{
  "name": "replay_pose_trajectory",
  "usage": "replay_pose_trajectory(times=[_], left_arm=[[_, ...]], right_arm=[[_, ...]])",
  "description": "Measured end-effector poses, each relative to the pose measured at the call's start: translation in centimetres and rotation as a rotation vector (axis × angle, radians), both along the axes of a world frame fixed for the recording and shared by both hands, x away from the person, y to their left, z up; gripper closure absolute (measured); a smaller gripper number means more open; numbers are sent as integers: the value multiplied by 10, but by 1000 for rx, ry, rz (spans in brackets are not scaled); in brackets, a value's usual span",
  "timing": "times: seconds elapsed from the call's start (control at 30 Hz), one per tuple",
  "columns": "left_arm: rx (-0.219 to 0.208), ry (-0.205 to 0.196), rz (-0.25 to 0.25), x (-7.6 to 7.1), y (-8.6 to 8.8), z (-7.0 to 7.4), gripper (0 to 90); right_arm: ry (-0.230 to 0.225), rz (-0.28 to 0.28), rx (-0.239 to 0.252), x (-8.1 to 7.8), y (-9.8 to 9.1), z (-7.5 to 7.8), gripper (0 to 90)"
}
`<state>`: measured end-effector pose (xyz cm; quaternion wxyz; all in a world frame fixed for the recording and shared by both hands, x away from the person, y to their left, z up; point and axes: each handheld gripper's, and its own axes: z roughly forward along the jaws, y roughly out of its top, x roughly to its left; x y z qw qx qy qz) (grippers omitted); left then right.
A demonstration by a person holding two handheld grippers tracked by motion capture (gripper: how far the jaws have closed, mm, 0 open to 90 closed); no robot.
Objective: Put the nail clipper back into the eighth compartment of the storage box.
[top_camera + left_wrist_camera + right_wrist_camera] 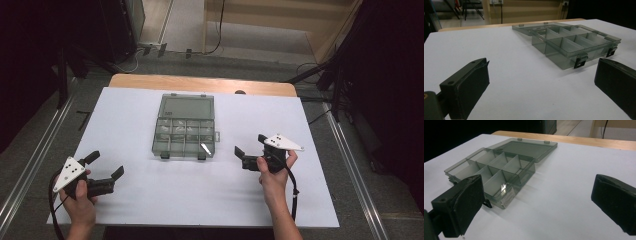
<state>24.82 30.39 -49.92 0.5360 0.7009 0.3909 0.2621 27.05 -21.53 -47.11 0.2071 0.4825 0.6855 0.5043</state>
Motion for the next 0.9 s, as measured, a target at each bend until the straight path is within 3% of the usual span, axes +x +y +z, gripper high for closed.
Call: replay_pose_trajectory(times=[0.9], left_arm=[[11,-1,1,0,-2,0,0]], right_arm=[[2,-48,-9,-32,-45,-12,0]])
